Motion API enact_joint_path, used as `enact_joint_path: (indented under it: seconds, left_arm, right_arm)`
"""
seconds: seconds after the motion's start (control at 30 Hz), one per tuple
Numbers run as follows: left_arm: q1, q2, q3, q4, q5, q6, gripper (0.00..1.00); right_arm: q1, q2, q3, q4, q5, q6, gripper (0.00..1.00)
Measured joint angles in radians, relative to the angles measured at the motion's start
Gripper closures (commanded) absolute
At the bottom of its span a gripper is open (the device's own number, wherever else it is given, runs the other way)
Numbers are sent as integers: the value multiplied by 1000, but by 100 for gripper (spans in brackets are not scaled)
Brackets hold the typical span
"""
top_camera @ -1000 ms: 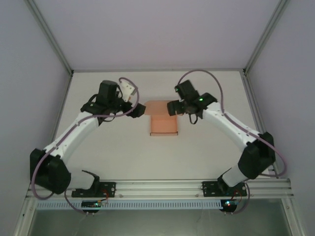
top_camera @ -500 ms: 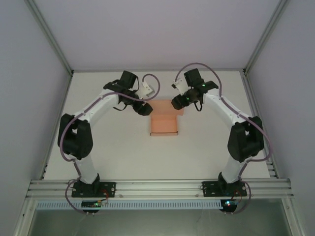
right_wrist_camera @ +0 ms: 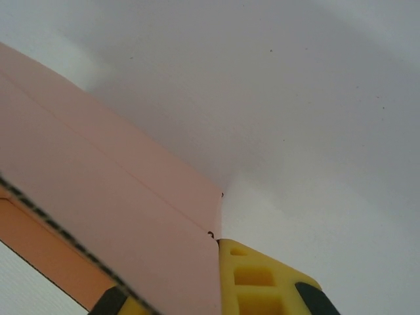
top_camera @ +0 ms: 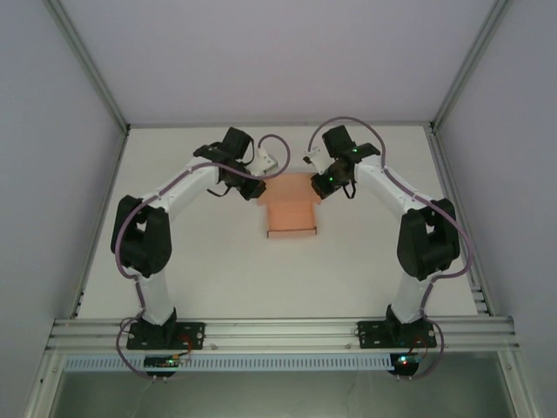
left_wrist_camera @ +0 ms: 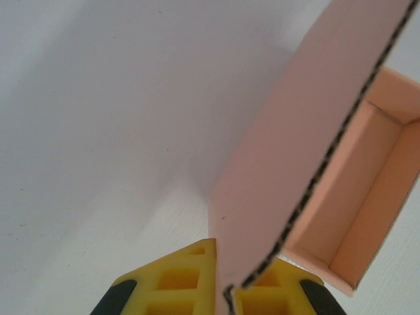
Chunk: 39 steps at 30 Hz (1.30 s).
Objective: Assemble paper box
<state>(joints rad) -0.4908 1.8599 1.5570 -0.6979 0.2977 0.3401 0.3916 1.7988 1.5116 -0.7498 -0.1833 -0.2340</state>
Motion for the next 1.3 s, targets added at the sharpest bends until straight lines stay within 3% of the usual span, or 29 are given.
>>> enact_joint_path:
  seconds: [0.13, 0.6, 0.97, 1.3]
  left_arm:
    - [-8, 0, 0, 47, -60, -103, 100]
    - [-39, -23, -26, 277, -188, -626, 100]
    - [-55, -18, -81, 398, -293, -849, 100]
    - [-73, 17, -174, 528, -344, -900, 100]
  right_arm:
    - [20, -13, -15, 45, 45, 99, 100]
    - [98, -89, -94, 301, 273, 693, 100]
    - [143, -40, -102, 382, 350, 824, 100]
    - [145, 14, -132, 428, 364, 845, 100]
